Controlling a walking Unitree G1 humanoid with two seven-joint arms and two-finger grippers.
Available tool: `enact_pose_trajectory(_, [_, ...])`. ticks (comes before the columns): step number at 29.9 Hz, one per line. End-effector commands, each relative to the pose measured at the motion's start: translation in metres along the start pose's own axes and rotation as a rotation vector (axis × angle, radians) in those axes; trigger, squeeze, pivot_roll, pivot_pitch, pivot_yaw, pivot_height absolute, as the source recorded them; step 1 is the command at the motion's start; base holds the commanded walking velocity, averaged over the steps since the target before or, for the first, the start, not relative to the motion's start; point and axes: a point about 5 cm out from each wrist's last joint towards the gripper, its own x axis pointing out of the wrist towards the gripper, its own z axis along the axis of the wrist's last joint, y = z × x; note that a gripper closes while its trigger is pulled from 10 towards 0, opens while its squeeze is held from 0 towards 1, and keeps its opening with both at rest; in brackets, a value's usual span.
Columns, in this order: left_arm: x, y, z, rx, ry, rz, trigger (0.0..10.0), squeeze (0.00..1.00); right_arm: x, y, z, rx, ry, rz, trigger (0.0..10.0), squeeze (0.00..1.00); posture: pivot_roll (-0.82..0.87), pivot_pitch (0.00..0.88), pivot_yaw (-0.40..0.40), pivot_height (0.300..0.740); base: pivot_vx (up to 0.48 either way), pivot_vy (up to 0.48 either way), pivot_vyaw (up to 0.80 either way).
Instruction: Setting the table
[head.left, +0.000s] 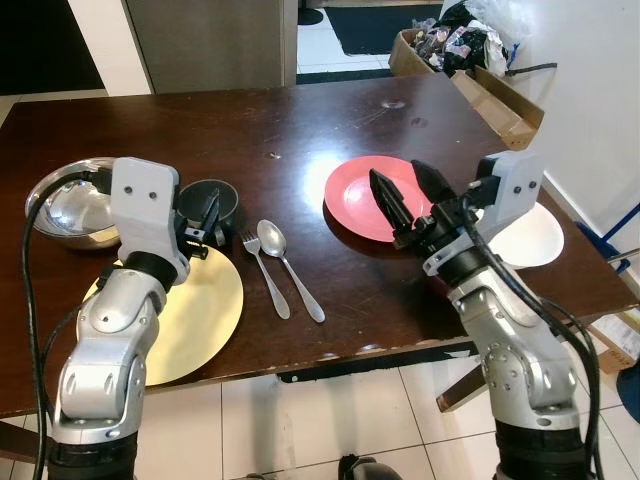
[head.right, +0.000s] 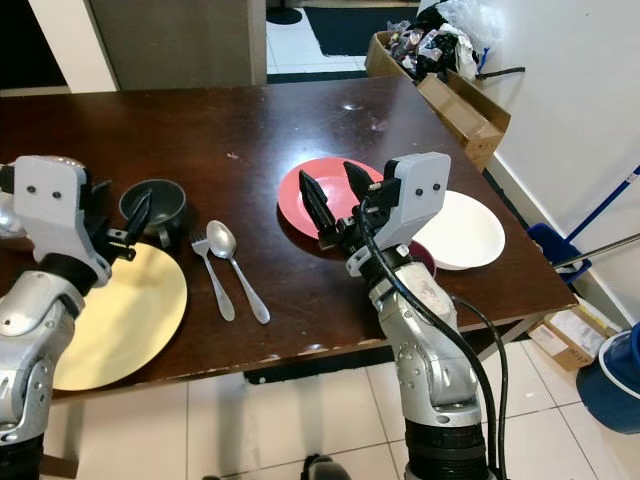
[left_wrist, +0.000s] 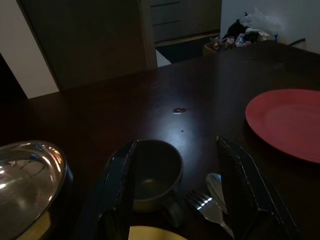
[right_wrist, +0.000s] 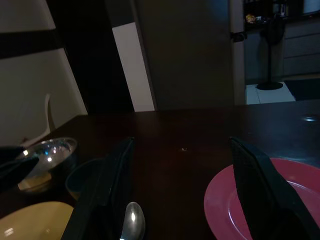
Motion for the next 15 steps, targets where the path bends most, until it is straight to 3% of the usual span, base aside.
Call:
enact_pose_trajectory(1, [-0.002, -0.002, -0.002, 0.001, 0.001, -0.002, 10.0, 0.0, -0.002, -0.006, 0.0, 0.015, -0.005, -0.03, 10.0, 0.0, -0.1, 0.041, 0.011, 0.74, 0.0, 0.0, 0.0])
enact_pose_trajectory(11, [-0.001, -0.004, -0.004, 0.01, 0.011, -0.012, 10.0, 0.0, -0.004, -0.017, 0.0, 0.052, -0.014, -0.082, 10.0, 0.0, -0.1, 0.041, 0.011, 0.74, 0.0, 0.0, 0.0])
enact_pose_trajectory(15, [-0.001, -0.004, -0.004, 0.013, 0.012, -0.013, 10.0, 0.0, -0.003, -0.019, 0.0, 0.052, -0.014, -0.101, 10.0, 0.0, -0.1, 0.044, 0.011, 0.74, 0.0, 0.0, 0.78])
